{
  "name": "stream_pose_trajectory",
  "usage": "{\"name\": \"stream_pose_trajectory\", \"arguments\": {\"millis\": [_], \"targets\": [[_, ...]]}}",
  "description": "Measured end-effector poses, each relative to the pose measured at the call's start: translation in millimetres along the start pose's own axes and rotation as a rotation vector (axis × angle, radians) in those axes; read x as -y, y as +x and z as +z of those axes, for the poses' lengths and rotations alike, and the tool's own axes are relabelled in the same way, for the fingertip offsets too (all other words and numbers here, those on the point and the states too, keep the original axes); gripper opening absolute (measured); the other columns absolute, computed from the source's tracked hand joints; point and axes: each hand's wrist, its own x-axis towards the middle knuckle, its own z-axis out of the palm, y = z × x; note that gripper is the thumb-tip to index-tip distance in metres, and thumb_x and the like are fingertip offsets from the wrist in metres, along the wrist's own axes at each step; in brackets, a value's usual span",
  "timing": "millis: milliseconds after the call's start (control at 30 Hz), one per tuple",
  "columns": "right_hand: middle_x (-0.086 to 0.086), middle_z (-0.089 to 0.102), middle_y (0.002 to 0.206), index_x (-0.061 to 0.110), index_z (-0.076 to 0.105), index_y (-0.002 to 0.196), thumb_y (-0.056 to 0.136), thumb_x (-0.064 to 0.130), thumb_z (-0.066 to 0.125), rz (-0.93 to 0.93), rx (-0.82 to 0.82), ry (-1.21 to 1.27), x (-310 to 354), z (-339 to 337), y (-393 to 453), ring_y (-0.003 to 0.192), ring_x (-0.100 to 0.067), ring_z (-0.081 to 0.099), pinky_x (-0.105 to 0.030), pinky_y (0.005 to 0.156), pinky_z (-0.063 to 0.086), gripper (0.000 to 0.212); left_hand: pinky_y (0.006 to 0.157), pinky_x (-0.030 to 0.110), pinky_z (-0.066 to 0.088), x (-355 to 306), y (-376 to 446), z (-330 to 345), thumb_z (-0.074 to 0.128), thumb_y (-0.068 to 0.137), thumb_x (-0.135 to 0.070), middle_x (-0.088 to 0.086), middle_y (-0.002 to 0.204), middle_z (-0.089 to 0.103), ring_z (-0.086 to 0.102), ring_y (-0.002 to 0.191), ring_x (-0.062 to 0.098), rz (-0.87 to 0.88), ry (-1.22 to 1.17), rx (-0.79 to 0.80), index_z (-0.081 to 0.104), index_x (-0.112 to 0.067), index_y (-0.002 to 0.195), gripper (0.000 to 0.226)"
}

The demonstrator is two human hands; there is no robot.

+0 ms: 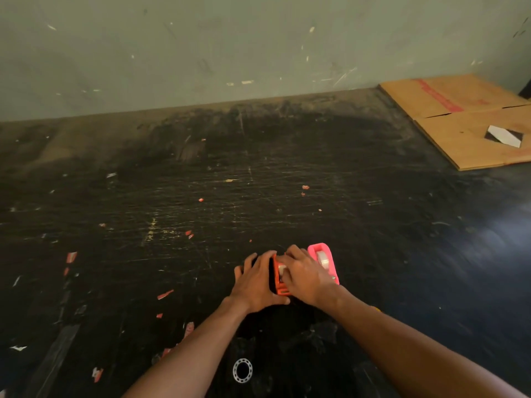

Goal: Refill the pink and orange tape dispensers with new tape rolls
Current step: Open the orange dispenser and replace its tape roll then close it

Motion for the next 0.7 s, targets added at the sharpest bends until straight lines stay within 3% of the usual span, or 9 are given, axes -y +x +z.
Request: {"name": "stream_pose_trajectory", "arguments": {"millis": [167,300,500,600,700], "targets": [[-0.003,0.039,0.133,0.029,0.042,0.147,0.085,0.043,0.065,-0.048,0.109,-0.158,-7,-9,10,0.12,-0.022,0.042,-0.045,0.105,0.043,0.068,0.123,0.057,0.013,5,3,0,0.086,0.063,-0.053,-0.006,0.161,0.029,0.007,0.154,0.027,0.02,-0.01,0.002,0.019,-0.03,0.153,0.115],[-0.003,0.037,0.134,0.027,0.043,0.146,0.082,0.046,0.068,-0.062,0.168,-0.229,-10,-15,19,0.119,-0.023,0.039,-0.044,0.105,0.041,0.072,0.123,0.057,0.012,8,4,2,0.086,0.062,-0.054,-0.006,0.161,0.03,0.006,0.154,0.027,0.021,-0.021,-0.001,0.02,-0.03,0.153,0.116],[0.0,0.046,0.133,0.024,0.052,0.139,0.093,0.035,0.062,-0.071,0.057,-0.123,-11,-11,18,0.121,-0.017,0.047,-0.04,0.106,0.045,0.049,0.123,0.055,0.012,8,5,2,0.085,0.063,-0.056,-0.005,0.162,0.03,0.006,0.154,0.026,0.021,-0.011,0.0,0.018,-0.029,0.154,0.116],[0.001,0.057,0.127,0.022,0.058,0.125,0.096,0.03,0.06,-0.08,-0.044,-0.046,-10,-12,10,0.118,-0.014,0.055,-0.034,0.101,0.049,0.03,0.122,0.054,0.012,11,6,3,0.084,0.063,-0.057,-0.006,0.162,0.029,0.006,0.154,0.025,0.025,-0.01,-0.002,0.018,-0.031,0.154,0.115],[0.002,0.059,0.122,0.022,0.064,0.116,0.1,0.027,0.054,-0.103,-0.107,-0.065,-9,-10,3,0.113,-0.013,0.055,-0.037,0.101,0.049,0.019,0.122,0.055,0.012,11,6,4,0.083,0.066,-0.056,-0.006,0.162,0.028,0.007,0.154,0.025,0.032,-0.007,-0.002,0.016,-0.031,0.155,0.114]]}}
